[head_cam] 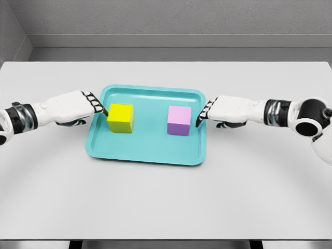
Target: Push two cubes
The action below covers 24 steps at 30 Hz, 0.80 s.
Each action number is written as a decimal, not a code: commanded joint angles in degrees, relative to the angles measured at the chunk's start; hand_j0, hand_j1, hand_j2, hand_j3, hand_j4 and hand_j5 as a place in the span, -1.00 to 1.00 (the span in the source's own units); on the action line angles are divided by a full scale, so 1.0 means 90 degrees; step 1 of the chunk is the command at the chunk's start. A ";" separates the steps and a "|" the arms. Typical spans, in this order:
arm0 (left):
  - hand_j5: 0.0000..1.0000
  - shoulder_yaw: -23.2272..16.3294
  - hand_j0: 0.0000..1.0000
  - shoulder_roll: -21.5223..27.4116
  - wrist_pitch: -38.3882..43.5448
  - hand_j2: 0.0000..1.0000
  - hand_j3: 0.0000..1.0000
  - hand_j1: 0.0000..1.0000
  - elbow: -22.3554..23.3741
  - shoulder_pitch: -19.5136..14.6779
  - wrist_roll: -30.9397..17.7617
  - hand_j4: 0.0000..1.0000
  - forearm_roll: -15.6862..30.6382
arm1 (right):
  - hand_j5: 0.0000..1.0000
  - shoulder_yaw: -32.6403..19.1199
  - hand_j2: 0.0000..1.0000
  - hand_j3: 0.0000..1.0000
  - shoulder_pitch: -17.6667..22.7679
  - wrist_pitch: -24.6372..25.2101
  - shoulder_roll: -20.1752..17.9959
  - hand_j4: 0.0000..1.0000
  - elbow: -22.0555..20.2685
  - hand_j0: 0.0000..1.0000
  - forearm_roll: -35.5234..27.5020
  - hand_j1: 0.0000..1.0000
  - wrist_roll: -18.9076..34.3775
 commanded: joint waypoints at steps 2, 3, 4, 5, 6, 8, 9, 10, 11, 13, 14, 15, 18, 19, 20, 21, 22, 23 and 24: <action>0.49 0.0012 0.49 -0.0108 0.0008 0.49 0.49 0.49 -0.0016 -0.0010 -0.0110 0.49 0.0048 | 0.36 0.0018 0.36 0.36 0.0000 0.0016 0.0083 0.36 0.0065 0.36 0.0040 0.36 -0.0001; 0.49 0.0012 0.49 -0.0108 0.0008 0.49 0.49 0.49 -0.0026 -0.0010 -0.0110 0.49 0.0048 | 0.36 0.0018 0.36 0.36 -0.0039 0.0016 0.0083 0.36 0.0075 0.36 0.0040 0.36 -0.0001; 0.49 0.0002 0.49 -0.0137 0.0008 0.49 0.49 0.49 -0.0036 -0.0010 -0.0110 0.49 0.0038 | 0.36 0.0018 0.36 0.36 -0.0049 0.0016 0.0083 0.36 0.0075 0.36 0.0040 0.36 0.0009; 0.49 0.0012 0.49 -0.0147 0.0008 0.49 0.49 0.49 -0.0036 -0.0010 -0.0119 0.49 0.0038 | 0.36 0.0018 0.36 0.36 -0.0059 0.0016 0.0083 0.36 0.0075 0.36 0.0040 0.36 0.0009; 0.49 0.0012 0.49 -0.0157 0.0008 0.49 0.49 0.49 -0.0045 -0.0029 -0.0148 0.49 0.0048 | 0.35 0.0018 0.35 0.35 -0.0088 0.0016 0.0122 0.35 0.0075 0.35 0.0040 0.35 0.0009; 0.49 0.0012 0.49 -0.0157 0.0008 0.49 0.49 0.49 -0.0045 -0.0029 -0.0217 0.49 0.0067 | 0.36 0.0018 0.36 0.36 -0.0098 0.0016 0.0132 0.36 0.0105 0.36 0.0040 0.36 0.0009; 0.49 0.0012 0.49 -0.0177 0.0008 0.49 0.49 0.49 -0.0055 -0.0029 -0.0227 0.49 0.0067 | 0.35 0.0018 0.35 0.35 -0.0117 0.0016 0.0220 0.35 0.0114 0.35 0.0040 0.35 0.0029; 0.49 0.0012 0.49 -0.0235 0.0008 0.49 0.49 0.49 -0.0045 -0.0039 -0.0266 0.49 0.0058 | 0.35 0.0018 0.35 0.35 -0.0146 0.0016 0.0259 0.35 0.0124 0.35 0.0050 0.35 0.0136; 0.49 0.0012 0.49 -0.0264 0.0008 0.49 0.49 0.49 -0.0045 -0.0039 -0.0295 0.49 0.0067 | 0.35 0.0018 0.35 0.35 -0.0156 0.0016 0.0337 0.35 0.0231 0.35 0.0060 0.35 0.0136; 0.49 0.0012 0.49 -0.0265 0.0008 0.49 0.49 0.49 -0.0055 -0.0068 -0.0315 0.49 0.0058 | 0.35 0.0028 0.35 0.35 -0.0186 0.0016 0.0435 0.35 0.0319 0.35 0.0128 0.35 0.0136; 0.49 0.0012 0.49 -0.0265 0.0008 0.49 0.49 0.49 -0.0055 -0.0068 -0.0334 0.49 0.0067 | 0.35 0.0028 0.35 0.35 -0.0176 0.0016 0.0455 0.35 0.0319 0.35 0.0128 0.35 0.0136; 0.49 0.0012 0.49 -0.0265 0.0008 0.49 0.49 0.49 -0.0055 -0.0068 -0.0344 0.49 0.0077 | 0.35 0.0028 0.35 0.35 -0.0186 0.0016 0.0464 0.35 0.0319 0.35 0.0138 0.35 0.0136; 0.49 0.0012 0.49 -0.0274 0.0008 0.49 0.49 0.49 -0.0075 -0.0078 -0.0354 0.49 0.0077 | 0.35 0.0028 0.35 0.35 -0.0186 0.0016 0.0523 0.35 0.0339 0.35 0.0138 0.35 0.0136; 0.49 0.0012 0.49 -0.0265 0.0008 0.49 0.49 0.49 -0.0075 -0.0078 -0.0354 0.49 0.0077 | 0.35 0.0057 0.35 0.35 -0.0195 0.0016 0.0552 0.35 0.0378 0.35 0.0177 0.35 0.0136; 0.49 0.0012 0.49 -0.0274 0.0008 0.49 0.49 0.49 -0.0084 -0.0078 -0.0354 0.49 0.0077 | 0.35 0.0135 0.35 0.35 -0.0263 0.0016 0.0562 0.35 0.0427 0.35 0.0187 0.35 0.0136; 0.49 0.0012 0.49 -0.0274 0.0008 0.49 0.49 0.49 -0.0114 -0.0078 -0.0354 0.49 0.0077 | 0.35 0.0165 0.35 0.35 -0.0273 0.0016 0.0611 0.35 0.0505 0.35 0.0187 0.35 0.0136; 0.49 0.0012 0.49 -0.0274 0.0008 0.49 0.49 0.49 -0.0123 -0.0078 -0.0354 0.49 0.0077 | 0.35 0.0165 0.35 0.35 -0.0273 0.0016 0.0620 0.35 0.0505 0.35 0.0187 0.35 0.0136; 0.49 0.0022 0.49 -0.0343 0.0008 0.49 0.49 0.49 -0.0114 -0.0078 -0.0393 0.49 0.0067 | 0.35 0.0174 0.35 0.35 -0.0273 0.0016 0.0630 0.35 0.0505 0.35 0.0187 0.35 0.0136; 0.49 0.0022 0.49 -0.0362 0.0008 0.49 0.49 0.49 -0.0114 -0.0088 -0.0442 0.49 0.0077 | 0.35 0.0175 0.35 0.35 -0.0273 0.0016 0.0630 0.35 0.0515 0.35 0.0187 0.35 0.0136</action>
